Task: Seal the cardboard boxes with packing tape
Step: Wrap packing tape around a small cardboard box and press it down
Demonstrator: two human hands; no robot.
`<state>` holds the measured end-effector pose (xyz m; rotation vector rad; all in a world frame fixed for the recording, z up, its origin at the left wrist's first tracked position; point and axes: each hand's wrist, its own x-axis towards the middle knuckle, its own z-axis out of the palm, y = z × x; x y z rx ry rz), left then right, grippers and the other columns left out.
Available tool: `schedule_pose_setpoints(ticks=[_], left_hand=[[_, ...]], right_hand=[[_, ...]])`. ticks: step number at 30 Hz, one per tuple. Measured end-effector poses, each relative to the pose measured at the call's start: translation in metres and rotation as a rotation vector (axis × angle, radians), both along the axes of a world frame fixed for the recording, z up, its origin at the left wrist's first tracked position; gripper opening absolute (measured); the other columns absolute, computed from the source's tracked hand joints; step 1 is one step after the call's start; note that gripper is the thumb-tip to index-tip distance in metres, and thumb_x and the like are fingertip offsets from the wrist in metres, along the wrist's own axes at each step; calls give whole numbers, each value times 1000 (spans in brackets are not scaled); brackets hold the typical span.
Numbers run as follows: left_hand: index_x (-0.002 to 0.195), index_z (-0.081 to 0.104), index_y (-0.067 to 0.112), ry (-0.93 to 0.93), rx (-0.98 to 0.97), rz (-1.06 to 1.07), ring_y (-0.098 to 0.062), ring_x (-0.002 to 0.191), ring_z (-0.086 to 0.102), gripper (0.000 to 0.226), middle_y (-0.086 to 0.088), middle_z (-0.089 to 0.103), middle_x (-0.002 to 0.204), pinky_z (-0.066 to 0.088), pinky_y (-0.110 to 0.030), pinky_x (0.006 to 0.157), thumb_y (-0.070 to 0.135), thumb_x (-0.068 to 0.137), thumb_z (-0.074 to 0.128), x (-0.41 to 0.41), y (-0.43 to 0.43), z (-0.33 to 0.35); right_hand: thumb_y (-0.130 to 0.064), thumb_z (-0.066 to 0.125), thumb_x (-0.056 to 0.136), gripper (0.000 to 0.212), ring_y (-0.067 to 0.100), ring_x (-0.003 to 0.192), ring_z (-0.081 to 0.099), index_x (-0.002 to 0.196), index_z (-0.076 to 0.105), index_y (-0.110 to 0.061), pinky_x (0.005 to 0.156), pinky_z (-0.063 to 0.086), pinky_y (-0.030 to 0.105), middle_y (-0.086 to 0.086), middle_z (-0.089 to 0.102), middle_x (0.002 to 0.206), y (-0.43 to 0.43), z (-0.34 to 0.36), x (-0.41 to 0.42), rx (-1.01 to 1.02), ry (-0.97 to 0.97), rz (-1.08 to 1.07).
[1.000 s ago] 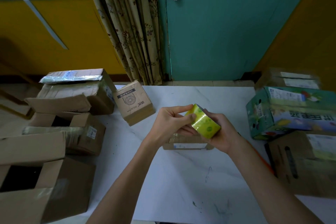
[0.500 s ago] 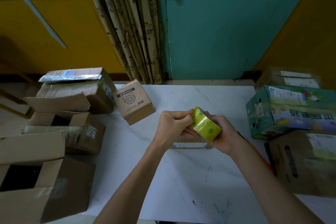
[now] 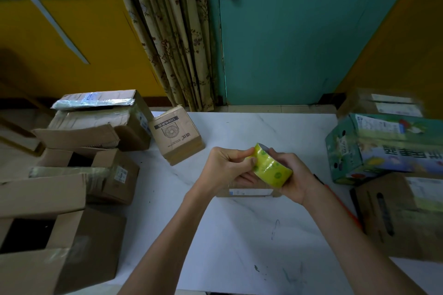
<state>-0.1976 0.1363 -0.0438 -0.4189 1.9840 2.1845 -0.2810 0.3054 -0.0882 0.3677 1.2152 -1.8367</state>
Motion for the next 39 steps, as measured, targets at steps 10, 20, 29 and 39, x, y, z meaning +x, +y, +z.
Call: schedule_pose_setpoints(ticks=[10,20,29,39], left_hand=[[67,65,0,287,-695,31,-19,44,54,30,-14,60,55,54,-44,51,13,94,60,-7,-2,-31],[75,65,8,392,-922,50,-16,48,52,11,-1,57,54,48,-35,47,5,86,64,-9,-11,-34],[113,76,17,154,-539,-17,-13,76,74,31,6,77,88,63,-31,76,28,85,79,-7,-49,-14],[85,74,18,165,-366,-84,-24,79,72,13,-6,76,88,62,-41,76,17,78,85,-14,-14,-21]], right_hand=[[-35,55,99,34,30,98,70,117,70,-9,64,58,35,16,72,110,-5,-2,-3,202,71,-191],[-37,59,97,34,31,100,70,115,72,-11,76,57,39,15,74,107,-7,5,-14,268,154,-127],[-34,54,99,34,25,90,69,115,70,-9,76,55,36,11,75,100,16,15,-22,208,162,-139],[-38,52,99,38,27,88,69,114,71,-10,71,55,35,14,74,99,3,20,-17,199,132,-5]])
